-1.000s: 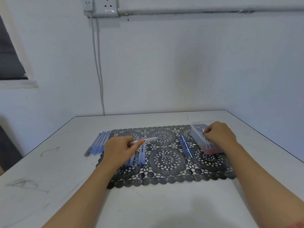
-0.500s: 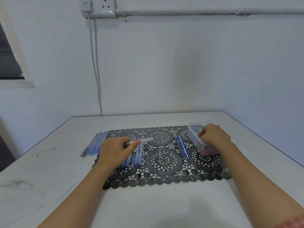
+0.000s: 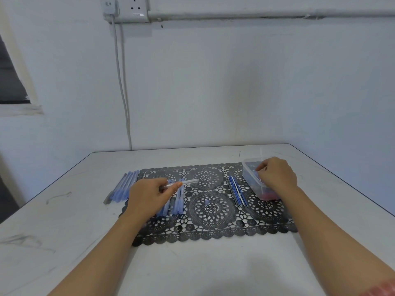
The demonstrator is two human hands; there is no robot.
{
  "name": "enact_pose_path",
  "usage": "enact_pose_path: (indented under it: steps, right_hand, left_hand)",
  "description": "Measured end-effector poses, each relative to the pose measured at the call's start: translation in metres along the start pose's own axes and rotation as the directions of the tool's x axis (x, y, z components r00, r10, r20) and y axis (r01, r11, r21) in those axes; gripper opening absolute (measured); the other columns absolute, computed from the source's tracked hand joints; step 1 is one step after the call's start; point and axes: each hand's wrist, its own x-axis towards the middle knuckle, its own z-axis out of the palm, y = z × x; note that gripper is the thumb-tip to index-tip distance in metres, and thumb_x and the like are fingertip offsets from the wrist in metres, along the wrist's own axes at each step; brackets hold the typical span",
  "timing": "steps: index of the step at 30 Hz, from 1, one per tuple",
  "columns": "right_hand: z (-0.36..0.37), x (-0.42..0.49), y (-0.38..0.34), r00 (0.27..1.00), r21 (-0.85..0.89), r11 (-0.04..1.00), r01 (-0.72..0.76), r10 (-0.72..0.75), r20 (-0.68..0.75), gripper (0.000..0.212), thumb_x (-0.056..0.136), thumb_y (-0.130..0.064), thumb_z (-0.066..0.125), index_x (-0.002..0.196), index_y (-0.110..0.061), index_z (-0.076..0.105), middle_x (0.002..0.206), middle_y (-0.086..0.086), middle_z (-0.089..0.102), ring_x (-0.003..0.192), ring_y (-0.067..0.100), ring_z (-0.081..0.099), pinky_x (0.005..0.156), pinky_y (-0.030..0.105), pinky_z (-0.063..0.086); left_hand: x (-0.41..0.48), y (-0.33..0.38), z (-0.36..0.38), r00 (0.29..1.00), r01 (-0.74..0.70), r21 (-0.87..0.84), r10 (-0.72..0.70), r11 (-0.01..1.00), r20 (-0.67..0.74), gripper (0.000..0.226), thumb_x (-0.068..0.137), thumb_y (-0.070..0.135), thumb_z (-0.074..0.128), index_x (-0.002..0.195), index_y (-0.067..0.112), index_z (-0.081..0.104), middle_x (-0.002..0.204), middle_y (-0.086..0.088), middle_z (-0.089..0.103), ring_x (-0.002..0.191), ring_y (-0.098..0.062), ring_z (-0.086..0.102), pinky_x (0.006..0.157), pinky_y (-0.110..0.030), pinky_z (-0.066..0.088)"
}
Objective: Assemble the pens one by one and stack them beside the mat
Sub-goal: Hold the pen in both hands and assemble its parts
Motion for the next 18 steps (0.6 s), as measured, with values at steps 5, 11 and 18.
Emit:
enact_pose_path:
  steps: [5, 11, 18]
  right_hand:
    - [0.008, -0.001, 0.0, 0.959, 0.095, 0.968, 0.232, -0.211, -0.189, 0.02, 0.091, -0.016, 0.055, 0.101, -0.02, 0.071, 0.1, 0.0, 0.067, 0.086, 0.019, 0.059, 0.066, 0.026, 0.043]
    - [0.013, -0.01, -0.012, 0.719, 0.077, 0.769, 0.635, -0.55, -0.425, 0.03, 0.081, 0.004, 0.062, 0.104, -0.013, 0.071, 0.092, 0.004, 0.068, 0.075, 0.02, 0.063, 0.06, 0.021, 0.043]
    - [0.014, -0.024, -0.026, 0.524, 0.001, 0.593, 0.805, -0.711, -0.469, 0.033, 0.071, 0.007, 0.07, 0.099, -0.011, 0.073, 0.087, 0.003, 0.068, 0.073, 0.014, 0.063, 0.062, 0.02, 0.053]
  left_hand:
    - [0.0, 0.001, -0.001, 1.0, 0.003, 0.007, -0.003, 1.0, -0.001, 0.059, 0.075, 0.076, 0.028, 0.046, 0.025, 0.028, 0.037, 0.006, 0.03, 0.037, -0.005, 0.03, 0.043, -0.019, 0.022]
    - [0.001, -0.001, 0.0, 1.0, 0.002, 0.013, -0.001, 1.0, -0.008, 0.061, 0.076, 0.077, 0.028, 0.046, 0.023, 0.029, 0.037, 0.006, 0.03, 0.037, -0.005, 0.03, 0.042, -0.02, 0.023]
    - [0.001, 0.0, -0.001, 1.0, 0.009, 0.004, -0.009, 1.0, -0.009, 0.061, 0.076, 0.076, 0.029, 0.046, 0.023, 0.03, 0.037, 0.006, 0.031, 0.037, -0.005, 0.031, 0.042, -0.022, 0.027]
